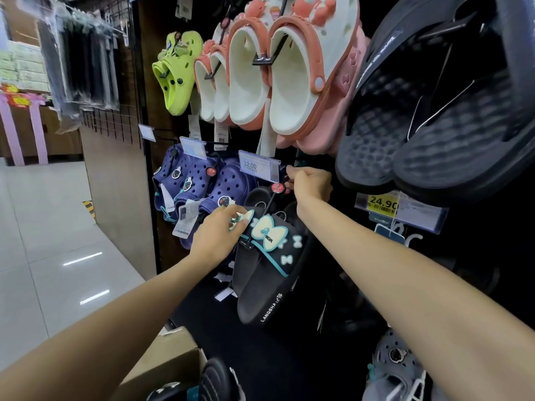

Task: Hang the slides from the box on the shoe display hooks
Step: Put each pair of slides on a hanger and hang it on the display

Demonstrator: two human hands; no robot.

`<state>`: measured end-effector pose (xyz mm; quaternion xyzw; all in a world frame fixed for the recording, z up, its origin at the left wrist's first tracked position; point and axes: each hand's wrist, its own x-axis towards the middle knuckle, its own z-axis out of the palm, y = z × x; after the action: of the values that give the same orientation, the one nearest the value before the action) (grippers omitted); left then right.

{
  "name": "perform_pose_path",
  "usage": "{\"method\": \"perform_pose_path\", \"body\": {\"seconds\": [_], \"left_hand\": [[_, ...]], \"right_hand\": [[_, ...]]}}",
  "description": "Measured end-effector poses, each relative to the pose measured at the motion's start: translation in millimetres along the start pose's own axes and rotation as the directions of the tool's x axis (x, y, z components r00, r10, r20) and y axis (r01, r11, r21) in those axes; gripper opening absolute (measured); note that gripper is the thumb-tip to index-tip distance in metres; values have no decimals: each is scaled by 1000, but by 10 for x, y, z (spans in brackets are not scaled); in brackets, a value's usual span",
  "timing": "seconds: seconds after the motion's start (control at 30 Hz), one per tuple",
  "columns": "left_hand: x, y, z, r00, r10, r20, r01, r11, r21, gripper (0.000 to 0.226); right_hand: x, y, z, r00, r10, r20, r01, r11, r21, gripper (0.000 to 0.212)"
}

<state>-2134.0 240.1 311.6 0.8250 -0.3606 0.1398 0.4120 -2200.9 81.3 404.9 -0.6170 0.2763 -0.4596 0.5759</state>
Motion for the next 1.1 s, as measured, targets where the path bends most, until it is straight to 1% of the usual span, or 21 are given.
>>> {"method": "perform_pose_path", "body": {"seconds": [0.13, 0.27, 0.37, 0.47, 0.63, 0.73, 0.8, 0.97, 1.1], "left_hand": [[46, -93, 45, 1000, 1, 18, -1, 1000, -14, 20], [66, -145, 84, 1000, -4, 30, 4, 1000, -23, 24], [81, -156, 98, 999, -22, 37, 24, 999, -48, 22], [56, -174, 104, 997, -33, 71, 36, 999, -40, 21], [-23, -162, 113, 995, -32, 99, 36, 998, -43, 32], [-61, -150, 86, 989, -29, 145, 31, 999, -9, 38], [-85, -136, 47, 986, -31, 162, 30, 1000, 9, 38], [-187, -95, -142, 983, -37, 178, 29, 998, 47, 31], [-331, -97, -397, 979, -55, 198, 20, 984, 176, 26]], "right_hand": [[64, 49, 71, 999, -24, 22, 25, 999, -39, 12], [87, 80, 81, 998, -37, 41, 38, 999, -13, 8], [84, 119, 89, 997, -48, 52, 48, 999, 1, 17], [72, 201, 77, 997, -64, 32, 64, 998, -3, 18], [40, 238, 34, 995, -97, 36, 97, 995, 3, 16], [1, 218, -16, 993, -85, 85, 84, 996, 19, 11], [-23, 204, -62, 987, -99, 125, 95, 995, 34, 12], [-167, 198, -142, 952, -221, 214, 239, 969, -64, 18], [-387, 135, -221, 883, -315, 349, 391, 904, -173, 16]]}}
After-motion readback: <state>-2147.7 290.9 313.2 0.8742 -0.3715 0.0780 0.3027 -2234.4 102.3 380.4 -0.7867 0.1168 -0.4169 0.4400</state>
